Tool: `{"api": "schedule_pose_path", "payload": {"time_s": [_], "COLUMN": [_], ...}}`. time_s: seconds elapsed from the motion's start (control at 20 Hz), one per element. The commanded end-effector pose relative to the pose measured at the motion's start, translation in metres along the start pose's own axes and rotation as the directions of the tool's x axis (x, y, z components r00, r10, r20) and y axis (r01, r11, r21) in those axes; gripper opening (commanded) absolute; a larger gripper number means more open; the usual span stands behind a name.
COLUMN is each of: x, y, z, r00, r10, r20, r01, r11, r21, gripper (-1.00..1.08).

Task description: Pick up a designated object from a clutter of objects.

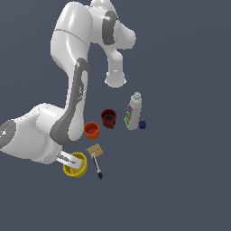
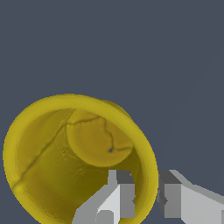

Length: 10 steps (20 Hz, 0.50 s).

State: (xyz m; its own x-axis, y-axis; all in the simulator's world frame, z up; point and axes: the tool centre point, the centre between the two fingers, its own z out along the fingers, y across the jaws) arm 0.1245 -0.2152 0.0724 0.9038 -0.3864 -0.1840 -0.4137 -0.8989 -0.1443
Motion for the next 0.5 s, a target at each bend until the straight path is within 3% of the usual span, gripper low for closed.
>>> {"api": "schedule_pose_path", "payload": {"time_s": [0.0, 0.45], "x": [0.0001, -0.0054], "y": [0.0003, -0.0028], "z": [0.0001, -0.0029], "r00": [1.0, 1.0], "r10": [0.0, 0.0], "r20": [0.0, 0.0], "r01": [0.0, 0.0], "r11": [1.0, 1.0], "r21": [0.0, 0.0], "gripper": [-1.0, -1.0]}}
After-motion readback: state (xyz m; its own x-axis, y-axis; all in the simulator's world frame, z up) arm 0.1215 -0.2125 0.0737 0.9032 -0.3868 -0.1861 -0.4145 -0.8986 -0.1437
